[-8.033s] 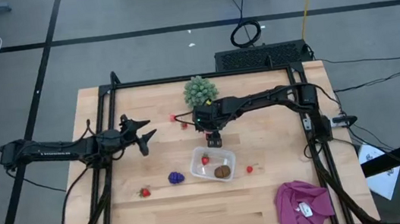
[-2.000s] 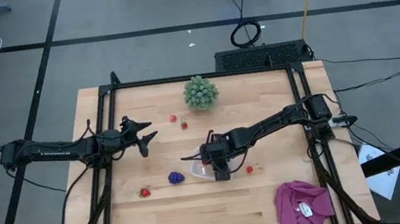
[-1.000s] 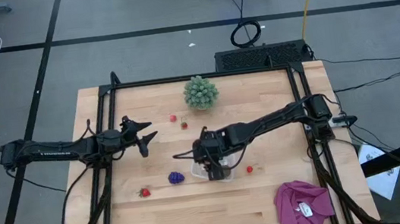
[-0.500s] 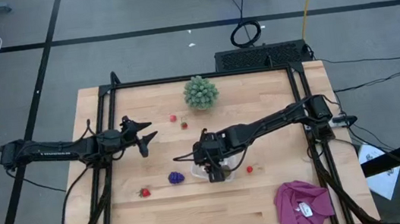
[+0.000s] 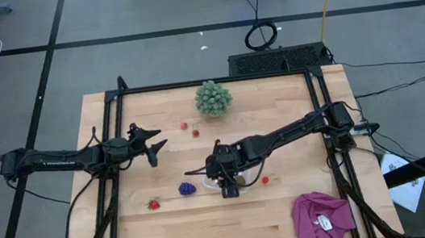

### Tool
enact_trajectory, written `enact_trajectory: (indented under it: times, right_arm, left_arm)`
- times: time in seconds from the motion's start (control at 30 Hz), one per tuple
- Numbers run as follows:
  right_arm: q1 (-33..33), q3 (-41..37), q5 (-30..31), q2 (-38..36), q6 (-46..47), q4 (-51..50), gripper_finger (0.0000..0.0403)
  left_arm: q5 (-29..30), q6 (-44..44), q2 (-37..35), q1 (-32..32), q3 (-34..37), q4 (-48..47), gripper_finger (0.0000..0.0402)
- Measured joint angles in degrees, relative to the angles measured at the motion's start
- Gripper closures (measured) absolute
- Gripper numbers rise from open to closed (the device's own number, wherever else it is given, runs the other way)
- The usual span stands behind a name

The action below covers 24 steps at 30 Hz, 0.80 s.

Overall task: Pick and placing Produce into tupperware
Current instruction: Put the pink peach into the bin

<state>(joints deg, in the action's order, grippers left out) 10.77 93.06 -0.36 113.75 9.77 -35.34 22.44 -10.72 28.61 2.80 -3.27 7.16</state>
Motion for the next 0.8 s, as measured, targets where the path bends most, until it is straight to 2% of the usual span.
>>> enact_trajectory:
  times: [0.43,0.67,0.8]
  right_arm:
    - [3.01,0.00,-1.55,0.00,3.02,3.15,0.0213]
    - [4.89,0.00,-1.13,0.02,1.22,4.81,0.0213]
    - [4.87,0.00,-0.82,0.02,0.03,5.85,0.0213]
  left_arm:
    - [-0.47,-0.40,-0.01,0.01,0.00,0.36,0.0172]
    - [-10.39,-4.34,-0.01,-1.38,0.00,0.49,0.0172]
    - [-11.14,-5.49,0.09,-4.74,0.00,3.27,0.0172]
